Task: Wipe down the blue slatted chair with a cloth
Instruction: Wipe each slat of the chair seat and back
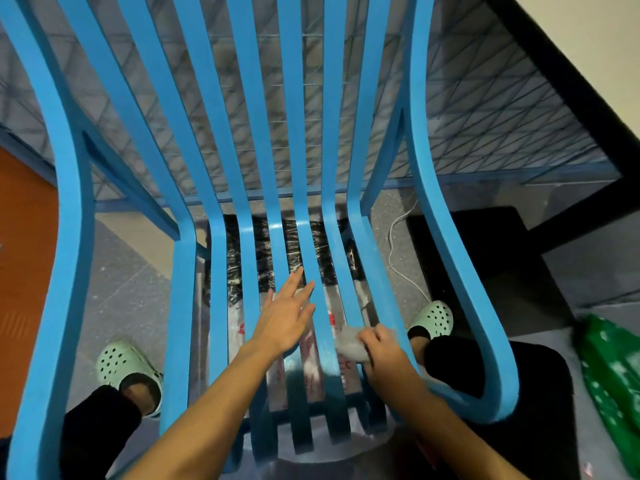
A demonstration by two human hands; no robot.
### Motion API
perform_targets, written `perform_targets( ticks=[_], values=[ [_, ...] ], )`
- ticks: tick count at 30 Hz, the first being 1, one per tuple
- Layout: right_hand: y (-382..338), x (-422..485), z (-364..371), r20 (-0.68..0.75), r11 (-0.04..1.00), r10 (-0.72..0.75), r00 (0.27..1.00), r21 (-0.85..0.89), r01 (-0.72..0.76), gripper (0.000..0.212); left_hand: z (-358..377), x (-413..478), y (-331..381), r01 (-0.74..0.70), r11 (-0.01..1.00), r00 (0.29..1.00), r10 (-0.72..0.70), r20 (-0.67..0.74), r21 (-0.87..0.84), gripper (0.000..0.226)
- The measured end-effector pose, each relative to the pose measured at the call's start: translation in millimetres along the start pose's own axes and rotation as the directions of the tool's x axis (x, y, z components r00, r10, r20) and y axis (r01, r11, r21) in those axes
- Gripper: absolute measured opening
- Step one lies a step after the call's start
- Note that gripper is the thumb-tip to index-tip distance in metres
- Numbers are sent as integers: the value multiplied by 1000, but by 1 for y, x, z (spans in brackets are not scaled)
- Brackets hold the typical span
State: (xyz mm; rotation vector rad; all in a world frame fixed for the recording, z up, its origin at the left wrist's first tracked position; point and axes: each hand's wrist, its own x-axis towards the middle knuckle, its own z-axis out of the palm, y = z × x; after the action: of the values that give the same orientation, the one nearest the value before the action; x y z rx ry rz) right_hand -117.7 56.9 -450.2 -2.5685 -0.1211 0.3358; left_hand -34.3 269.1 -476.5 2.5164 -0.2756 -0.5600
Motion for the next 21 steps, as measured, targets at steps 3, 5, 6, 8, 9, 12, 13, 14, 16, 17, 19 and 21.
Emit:
perform_targets(
  ticks=[3, 5, 6, 8, 9, 12, 13, 14, 16, 17, 19, 21],
  values=[
    [5, -2, 10, -3, 1000, -2, 1000, 6, 2, 20, 2, 7, 11, 29, 999, 1000, -29, -11, 20, 54],
    [4, 10, 10, -8, 998, -63, 998, 28, 63, 14, 5, 11, 15, 48, 998, 999, -48, -14, 50, 56],
    [4, 17, 8, -9, 996, -81, 997, 37, 81, 15, 7, 14, 16, 52, 997, 998, -50, -31, 63, 57],
    [1, 31, 5, -5, 994, -106, 994, 38, 106, 16, 7, 20, 17, 79, 994, 996, -75, -49, 82, 60],
    [-1, 41, 4, -5, 995, -101, 995, 21, 101, 15, 7, 25, 18, 94, 991, 995, -90, -52, 91, 60],
    [0, 70, 0, 69, 996, -61, 996, -67, 65, 23, 11, 35, 22, 138, 979, 990, -130, -64, 148, 62],
    [-1, 80, 0, 64, 997, -44, 997, -60, 47, 22, 14, 37, 23, 149, 975, 988, -140, -69, 164, 62],
    [-2, 88, 0, 51, 998, -44, 998, -44, 46, 20, 17, 38, 23, 156, 970, 986, -142, -83, 187, 62],
    [-5, 108, 2, 36, 997, -65, 997, -36, 67, 19, 24, 38, 21, 152, 949, 982, -113, -152, 277, 63],
    [-8, 124, 1, 16, 997, -55, 998, -50, 56, 20, 25, 38, 19, 147, 936, 979, -91, -183, 321, 63],
    [-14, 163, -1, -31, 994, 32, 999, -106, -36, 30, 26, 38, 18, 132, 927, 975, -57, -216, 350, 62],
    [-20, 200, -3, -65, 989, 69, 995, -130, -77, 33, 28, 37, 18, 123, 928, 975, -46, -219, 351, 62]
  ],
)
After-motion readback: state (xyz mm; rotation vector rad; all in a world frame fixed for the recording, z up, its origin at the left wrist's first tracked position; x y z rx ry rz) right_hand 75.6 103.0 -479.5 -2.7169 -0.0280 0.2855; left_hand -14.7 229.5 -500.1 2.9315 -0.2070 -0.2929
